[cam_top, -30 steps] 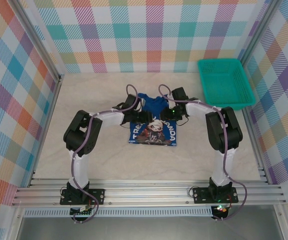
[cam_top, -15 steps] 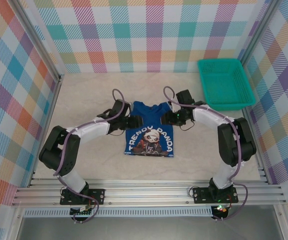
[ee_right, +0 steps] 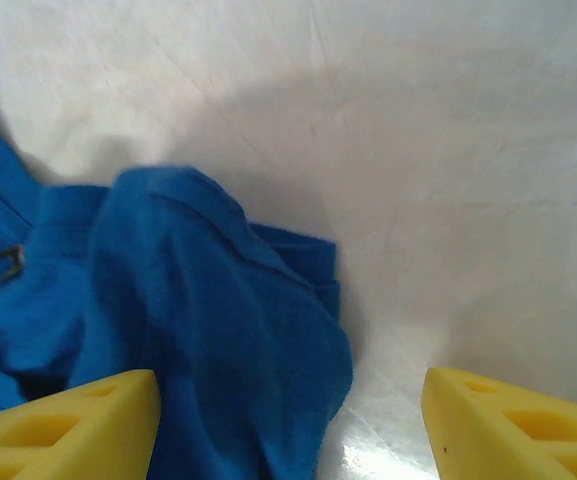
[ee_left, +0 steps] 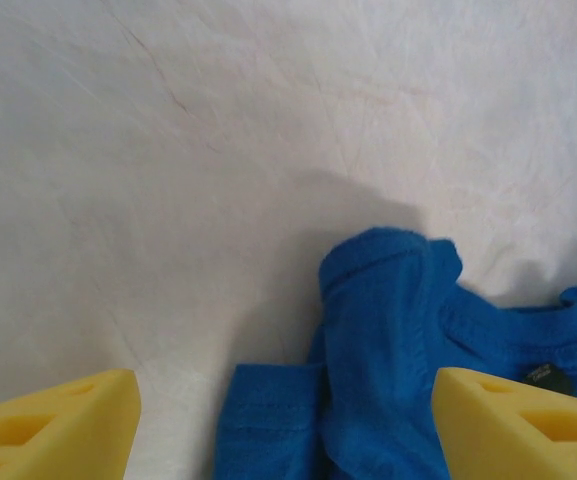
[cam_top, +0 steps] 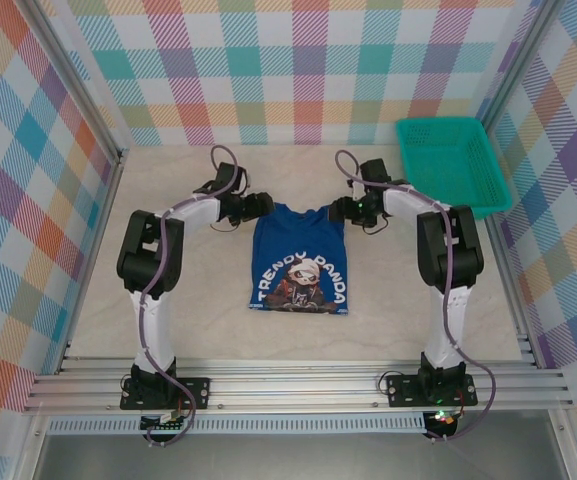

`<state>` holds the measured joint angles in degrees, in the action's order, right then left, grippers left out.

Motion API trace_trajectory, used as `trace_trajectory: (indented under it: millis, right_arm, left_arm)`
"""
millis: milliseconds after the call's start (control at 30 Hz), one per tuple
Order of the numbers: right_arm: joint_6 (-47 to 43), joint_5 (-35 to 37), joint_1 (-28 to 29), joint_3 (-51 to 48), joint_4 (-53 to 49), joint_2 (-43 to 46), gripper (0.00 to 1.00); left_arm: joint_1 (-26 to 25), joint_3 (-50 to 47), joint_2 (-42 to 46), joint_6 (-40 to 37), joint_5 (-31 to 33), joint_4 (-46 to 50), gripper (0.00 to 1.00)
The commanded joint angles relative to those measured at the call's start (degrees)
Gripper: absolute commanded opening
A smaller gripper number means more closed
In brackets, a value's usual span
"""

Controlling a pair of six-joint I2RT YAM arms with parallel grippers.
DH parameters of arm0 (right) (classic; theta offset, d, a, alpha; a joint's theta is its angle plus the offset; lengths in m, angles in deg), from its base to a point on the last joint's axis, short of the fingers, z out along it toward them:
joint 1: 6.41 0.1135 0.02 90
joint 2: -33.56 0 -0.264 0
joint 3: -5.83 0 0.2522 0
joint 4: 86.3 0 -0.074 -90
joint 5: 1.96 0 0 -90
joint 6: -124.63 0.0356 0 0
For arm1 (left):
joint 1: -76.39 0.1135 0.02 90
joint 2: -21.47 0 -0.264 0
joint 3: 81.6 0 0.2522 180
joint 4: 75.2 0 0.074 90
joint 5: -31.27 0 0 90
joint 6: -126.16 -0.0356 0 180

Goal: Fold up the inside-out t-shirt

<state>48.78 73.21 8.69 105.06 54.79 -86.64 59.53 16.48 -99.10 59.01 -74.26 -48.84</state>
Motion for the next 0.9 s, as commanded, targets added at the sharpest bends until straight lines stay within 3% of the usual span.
trace_trajectory:
  millis: [0, 200, 467, 667, 867]
  right_arm:
    - [-0.3, -4.5, 0.5, 1.6, -1.1, -1.0, 0.7]
    - [1.3, -8.6, 0.9, 0.2, 1.0, -2.8, 0.65]
    - [3.5, -12.2, 2.5, 0.7, 3.7, -3.8, 0.54]
    - [4.1, -10.6, 2.6, 1.7, 4.9, -6.0, 0.36]
    - [4.2, -10.2, 2.5, 1.7, 10.0, -5.5, 0.12]
  left_arm:
    - [-0.7, 2.4, -1.3, -1.8, -5.2, 2.6, 0.77]
    - [-2.2, 4.0, -4.4, -2.3, -8.3, 2.9, 0.72]
    - [-2.5, 2.4, -4.9, -1.1, -10.8, 0.8, 0.51]
    - [-2.3, 2.5, -6.3, -1.4, -9.9, 0.5, 0.35]
    - [-1.4, 4.2, -7.4, -1.4, -10.2, -1.4, 0.09]
